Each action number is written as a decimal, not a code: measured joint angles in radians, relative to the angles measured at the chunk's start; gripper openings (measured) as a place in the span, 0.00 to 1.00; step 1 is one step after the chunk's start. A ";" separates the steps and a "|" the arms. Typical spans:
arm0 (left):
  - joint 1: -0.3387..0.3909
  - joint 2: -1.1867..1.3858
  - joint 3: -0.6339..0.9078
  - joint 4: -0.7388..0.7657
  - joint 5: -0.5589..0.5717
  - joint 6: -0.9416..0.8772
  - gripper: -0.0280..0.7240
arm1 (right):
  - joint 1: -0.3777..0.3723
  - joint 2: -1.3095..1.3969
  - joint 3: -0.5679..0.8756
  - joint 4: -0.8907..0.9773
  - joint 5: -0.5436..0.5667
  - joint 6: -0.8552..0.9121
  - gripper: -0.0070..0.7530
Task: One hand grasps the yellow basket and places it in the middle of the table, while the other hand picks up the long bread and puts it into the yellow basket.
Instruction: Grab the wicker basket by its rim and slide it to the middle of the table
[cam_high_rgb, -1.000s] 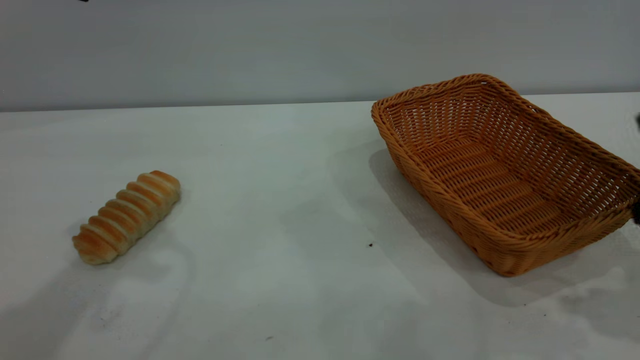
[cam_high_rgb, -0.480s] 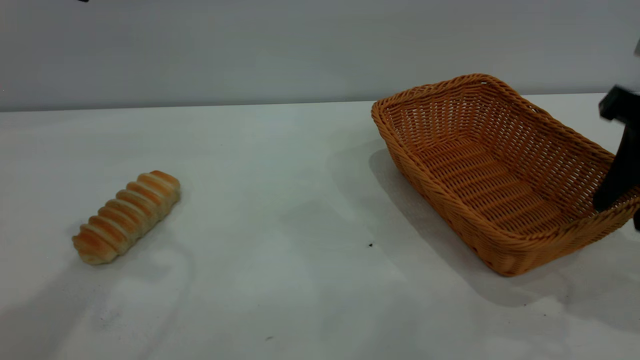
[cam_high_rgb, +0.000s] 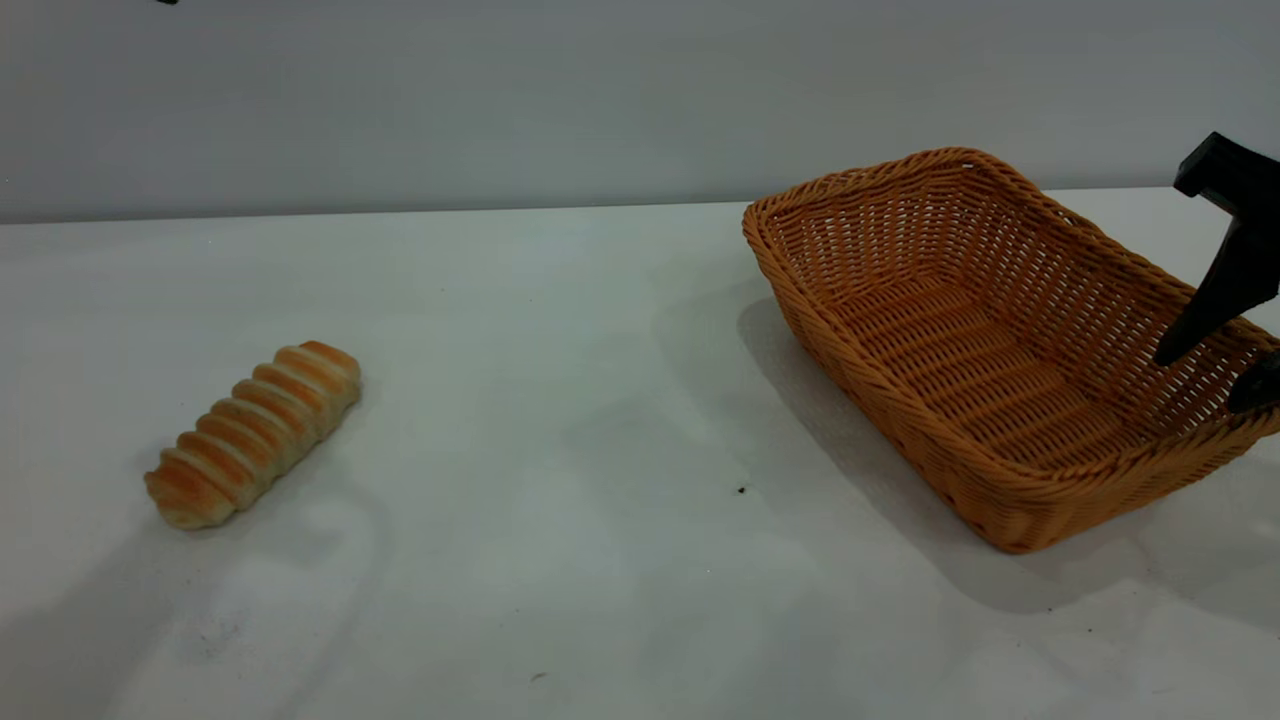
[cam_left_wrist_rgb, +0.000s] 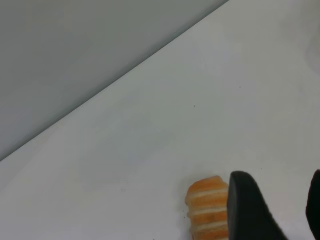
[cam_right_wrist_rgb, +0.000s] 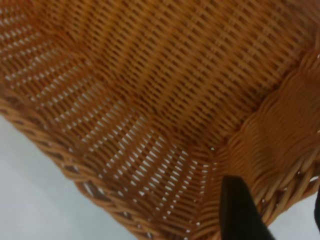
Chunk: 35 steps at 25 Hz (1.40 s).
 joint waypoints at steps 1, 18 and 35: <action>0.000 0.000 0.000 0.000 0.000 0.000 0.49 | 0.000 0.010 0.000 0.002 -0.002 0.000 0.55; -0.001 0.000 0.000 -0.002 -0.009 0.000 0.49 | -0.012 0.071 -0.021 -0.101 0.042 0.020 0.54; -0.001 0.000 0.000 -0.002 -0.008 0.000 0.49 | -0.052 -0.006 -0.021 -0.171 0.031 0.076 0.54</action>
